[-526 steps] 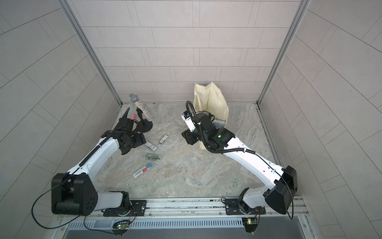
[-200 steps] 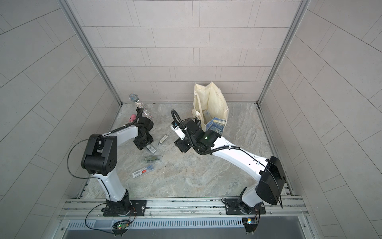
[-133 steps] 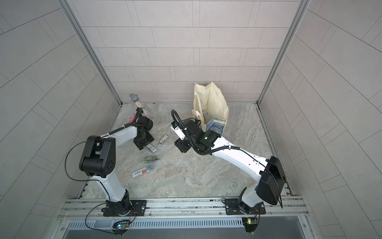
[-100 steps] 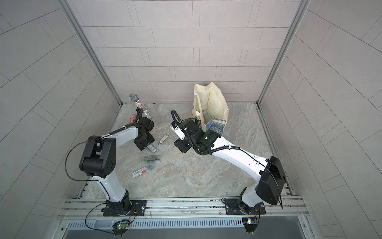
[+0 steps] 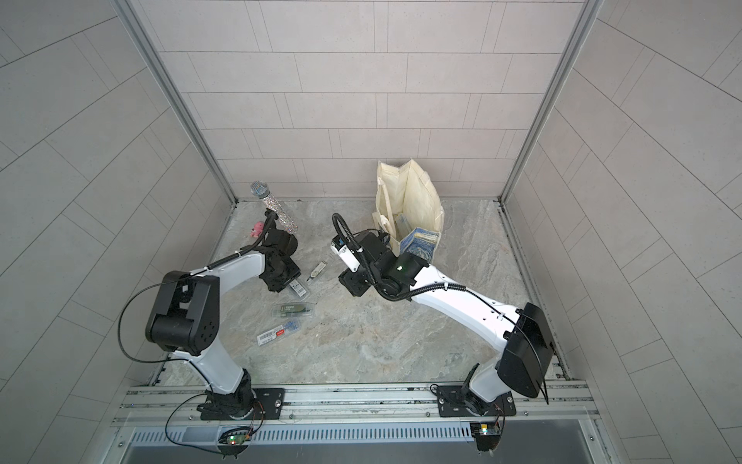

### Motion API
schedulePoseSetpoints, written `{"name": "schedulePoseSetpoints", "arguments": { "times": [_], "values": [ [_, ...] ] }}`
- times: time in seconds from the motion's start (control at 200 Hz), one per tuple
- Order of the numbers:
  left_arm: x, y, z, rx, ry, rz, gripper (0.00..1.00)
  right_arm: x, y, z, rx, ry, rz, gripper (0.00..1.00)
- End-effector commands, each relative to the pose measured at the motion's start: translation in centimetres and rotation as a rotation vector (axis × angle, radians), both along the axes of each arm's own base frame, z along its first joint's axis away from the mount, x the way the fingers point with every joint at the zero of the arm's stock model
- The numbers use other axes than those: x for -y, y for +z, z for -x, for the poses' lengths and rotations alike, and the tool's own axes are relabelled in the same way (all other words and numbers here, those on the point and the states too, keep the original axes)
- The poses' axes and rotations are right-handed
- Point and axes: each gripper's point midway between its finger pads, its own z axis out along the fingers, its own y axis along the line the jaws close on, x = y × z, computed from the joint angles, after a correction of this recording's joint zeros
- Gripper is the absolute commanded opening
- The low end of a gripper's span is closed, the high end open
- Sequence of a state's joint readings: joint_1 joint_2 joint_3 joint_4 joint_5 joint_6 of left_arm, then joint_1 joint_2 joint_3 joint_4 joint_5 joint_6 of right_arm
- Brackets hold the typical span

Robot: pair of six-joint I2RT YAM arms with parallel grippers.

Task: Put the compass set into the canvas bag
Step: Pick up the compass set at the center of the board, then place the compass set in the canvas bag.

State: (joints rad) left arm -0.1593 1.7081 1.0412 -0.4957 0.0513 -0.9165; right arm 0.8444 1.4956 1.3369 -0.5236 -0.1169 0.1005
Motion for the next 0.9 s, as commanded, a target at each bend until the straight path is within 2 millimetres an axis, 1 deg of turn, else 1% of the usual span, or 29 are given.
{"name": "schedulePoseSetpoints", "arguments": {
  "times": [0.0, 0.065, 0.18, 0.325, 0.44, 0.475, 0.53, 0.615, 0.701, 0.796, 0.896],
  "values": [
    [0.5, 2.0, -0.6, 0.07, 0.007, 0.046, 0.32, -0.9, -0.1, -0.2, -0.001, 0.015, -0.002, 0.61],
    [0.5, 2.7, -0.6, 0.093, 0.016, 0.064, 0.32, -1.1, -0.3, -0.3, -0.008, 0.017, -0.005, 0.61],
    [1.2, 4.4, -0.6, 0.151, 0.015, 0.126, 0.3, -1.8, -0.4, -0.5, -0.025, 0.021, -0.022, 0.61],
    [3.0, 7.8, -0.6, 0.262, -0.056, 0.229, 0.29, -2.9, -0.5, -0.8, -0.05, 0.028, -0.047, 0.62],
    [3.8, 10.3, 0.3, 0.324, -0.099, 0.275, 0.28, -3.7, -0.5, -1.1, -0.064, 0.031, -0.061, 0.62],
    [4.1, 11.1, 0.5, 0.348, -0.109, 0.288, 0.28, -4.1, -0.3, -1.2, -0.069, 0.035, -0.076, 0.63],
    [5.1, 12.5, 0.7, 0.389, -0.137, 0.322, 0.27, -4.8, 0.1, -1.3, -0.092, 0.05, -0.116, 0.65],
    [7.0, 14.6, 0.8, 0.449, -0.181, 0.392, 0.26, -6.0, 1.1, -1.5, -0.115, 0.063, -0.188, 0.66],
    [8.6, 16.9, 0.8, 0.509, -0.214, 0.444, 0.26, -6.5, 1.2, -1.8, -0.124, 0.069, -0.199, 0.66],
    [9.6, 19.2, 0.9, 0.58, -0.235, 0.476, 0.26, -6.8, 1.7, -2.3, -0.168, 0.063, -0.252, 0.67],
    [10.3, 20.5, 1.0, 0.614, -0.249, 0.491, 0.25, -6.9, 2.2, -3.0, -0.205, 0.044, -0.314, 0.68]
  ]
}}
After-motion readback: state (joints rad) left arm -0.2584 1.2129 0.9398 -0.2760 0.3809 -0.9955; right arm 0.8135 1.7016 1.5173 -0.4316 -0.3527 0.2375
